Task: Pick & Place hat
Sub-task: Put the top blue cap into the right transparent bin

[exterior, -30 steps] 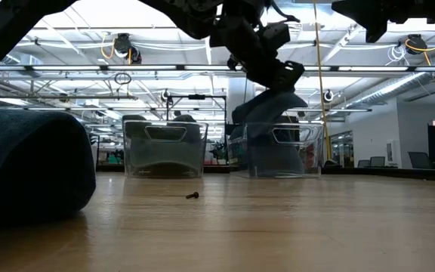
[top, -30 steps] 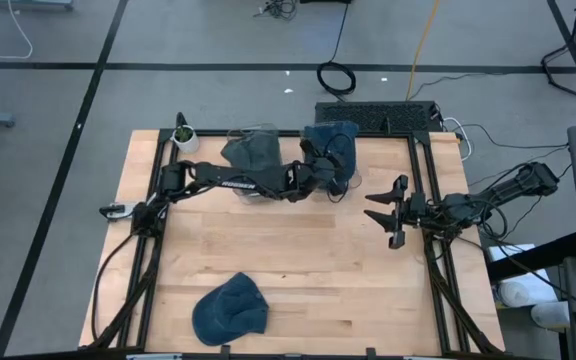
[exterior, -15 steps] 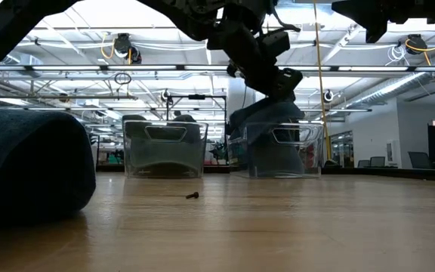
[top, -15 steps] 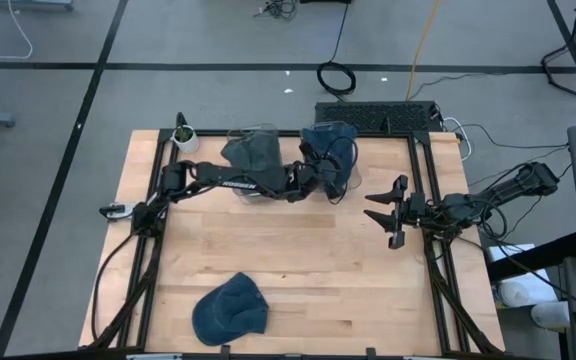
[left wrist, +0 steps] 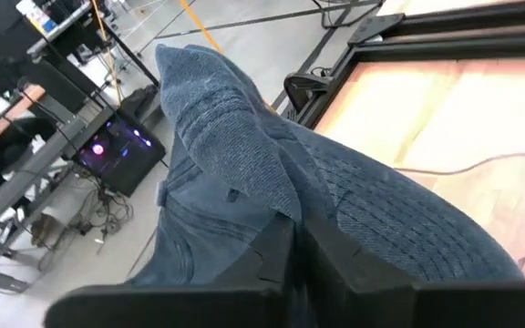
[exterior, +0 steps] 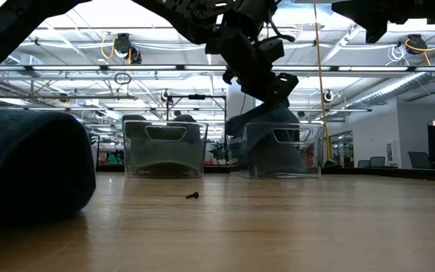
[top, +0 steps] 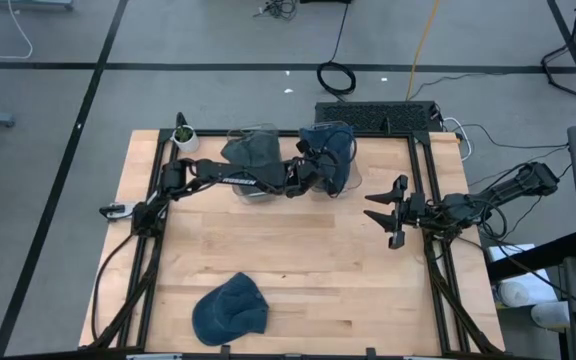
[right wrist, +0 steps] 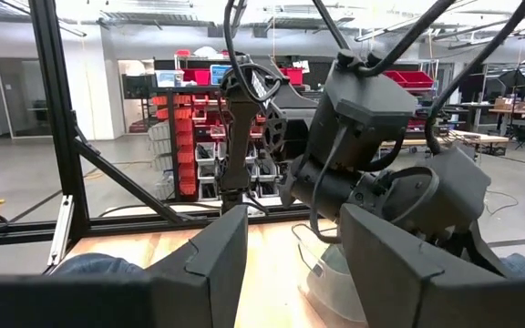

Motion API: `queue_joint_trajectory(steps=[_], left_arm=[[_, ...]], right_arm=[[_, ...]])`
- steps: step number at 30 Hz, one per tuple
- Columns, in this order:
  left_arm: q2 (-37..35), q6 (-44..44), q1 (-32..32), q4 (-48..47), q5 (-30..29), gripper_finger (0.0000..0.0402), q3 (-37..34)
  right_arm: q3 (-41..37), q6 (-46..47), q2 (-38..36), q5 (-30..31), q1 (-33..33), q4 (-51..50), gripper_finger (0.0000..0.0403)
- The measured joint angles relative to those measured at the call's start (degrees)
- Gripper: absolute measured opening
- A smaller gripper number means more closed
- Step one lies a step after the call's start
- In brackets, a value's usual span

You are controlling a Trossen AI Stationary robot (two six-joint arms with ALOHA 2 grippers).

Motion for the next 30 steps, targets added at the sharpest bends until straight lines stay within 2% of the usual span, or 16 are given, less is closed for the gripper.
queue_joint_trajectory(steps=[10,18,20,22,26,28,30], left_arm=[[-0.02,0.76,-0.54,0.92,-0.8,0.0097,0.0],[-0.02,12.76,-3.34,3.74,-9.93,0.0157,0.02],[-0.02,15.49,-3.99,0.14,-9.9,0.0165,1.46],[-0.02,14.25,-4.03,-7.24,-8.46,0.0169,4.52],[-0.17,4.6,-0.9,-17.7,1.35,0.0157,9.01],[-0.17,4.77,0.8,-18.35,5.51,0.0129,9.07],[-0.15,7.08,2.18,-18.94,11.5,0.0082,9.07]], right_arm=[[0.0,0.02,0.0,0.0,0.0,-0.05,0.0164],[0.0,0.07,-0.01,0.0,-0.01,-0.53,0.0164],[0.0,0.07,0.0,0.0,-0.02,-0.52,0.0164],[0.0,0.07,-0.02,0.02,0.0,-0.48,0.0164],[0.0,0.69,0.0,0.02,0.0,-0.31,0.0164],[0.0,1.21,-0.02,0.02,0.0,-0.37,0.0164],[0.0,1.31,0.0,0.02,-0.01,-0.39,0.0164]])
